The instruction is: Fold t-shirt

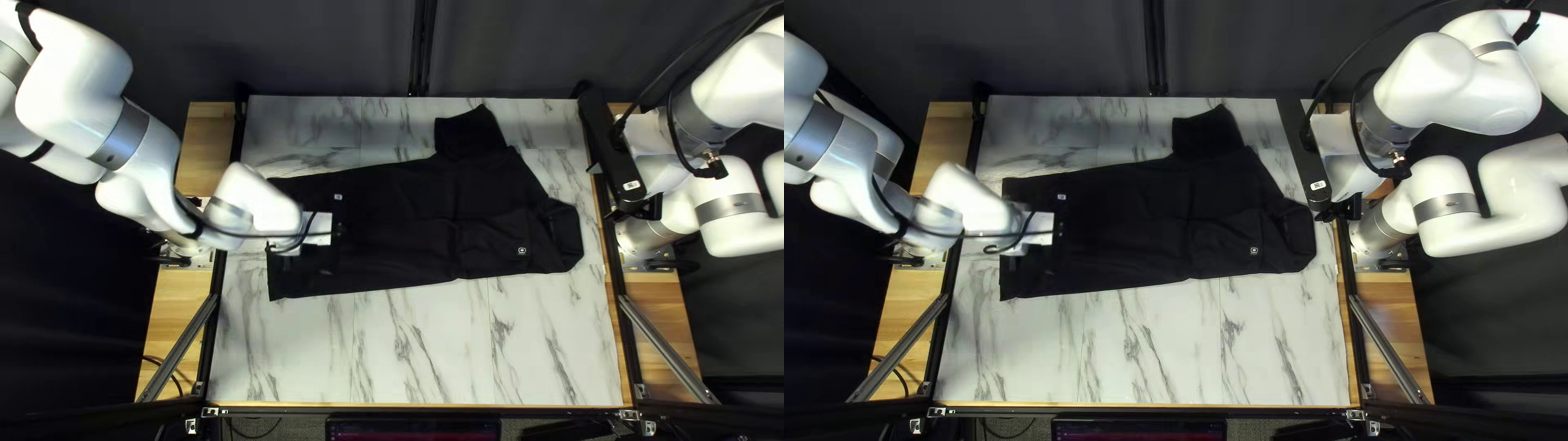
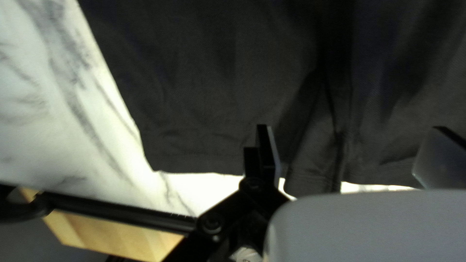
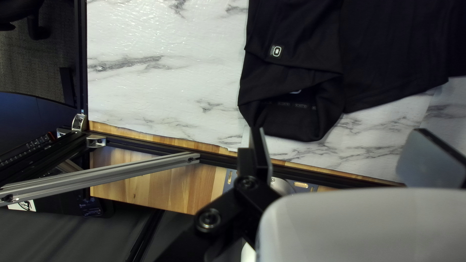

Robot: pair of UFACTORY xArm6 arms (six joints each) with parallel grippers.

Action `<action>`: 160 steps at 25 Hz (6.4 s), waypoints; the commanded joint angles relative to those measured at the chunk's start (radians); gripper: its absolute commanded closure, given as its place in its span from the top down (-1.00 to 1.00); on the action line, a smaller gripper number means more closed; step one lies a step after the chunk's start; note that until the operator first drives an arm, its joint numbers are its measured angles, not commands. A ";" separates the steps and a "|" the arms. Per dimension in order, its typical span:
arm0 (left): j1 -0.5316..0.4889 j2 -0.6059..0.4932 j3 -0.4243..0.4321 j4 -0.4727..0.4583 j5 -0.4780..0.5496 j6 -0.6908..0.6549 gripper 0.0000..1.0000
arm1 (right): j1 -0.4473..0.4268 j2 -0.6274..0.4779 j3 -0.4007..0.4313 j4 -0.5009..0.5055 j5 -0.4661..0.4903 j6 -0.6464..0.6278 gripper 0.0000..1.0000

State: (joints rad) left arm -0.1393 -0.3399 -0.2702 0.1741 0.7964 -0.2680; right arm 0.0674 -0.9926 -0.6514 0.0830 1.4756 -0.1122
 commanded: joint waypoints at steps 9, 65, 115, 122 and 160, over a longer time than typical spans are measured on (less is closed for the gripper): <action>0.077 -0.062 0.062 -0.112 -0.001 0.175 0.59 | 0.000 0.000 0.000 0.000 0.000 0.000 1.00; -0.455 0.198 -0.483 -0.211 0.296 -0.255 -1.00 | 0.000 0.000 0.000 0.000 0.000 0.000 1.00; -0.160 -0.001 -0.086 -0.113 0.200 -0.055 1.00 | 0.000 0.000 0.000 0.000 0.000 0.000 1.00; 0.018 -0.121 -0.033 0.004 0.207 0.012 1.00 | 0.000 0.000 0.000 0.000 0.000 0.000 1.00; 0.636 -0.101 0.179 -0.090 -0.146 0.611 -1.00 | 0.000 0.000 0.000 0.000 0.000 0.000 1.00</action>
State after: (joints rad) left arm 0.5020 -0.4361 -0.0853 0.0835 0.6393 0.3453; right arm 0.0674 -0.9926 -0.6514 0.0830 1.4756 -0.1122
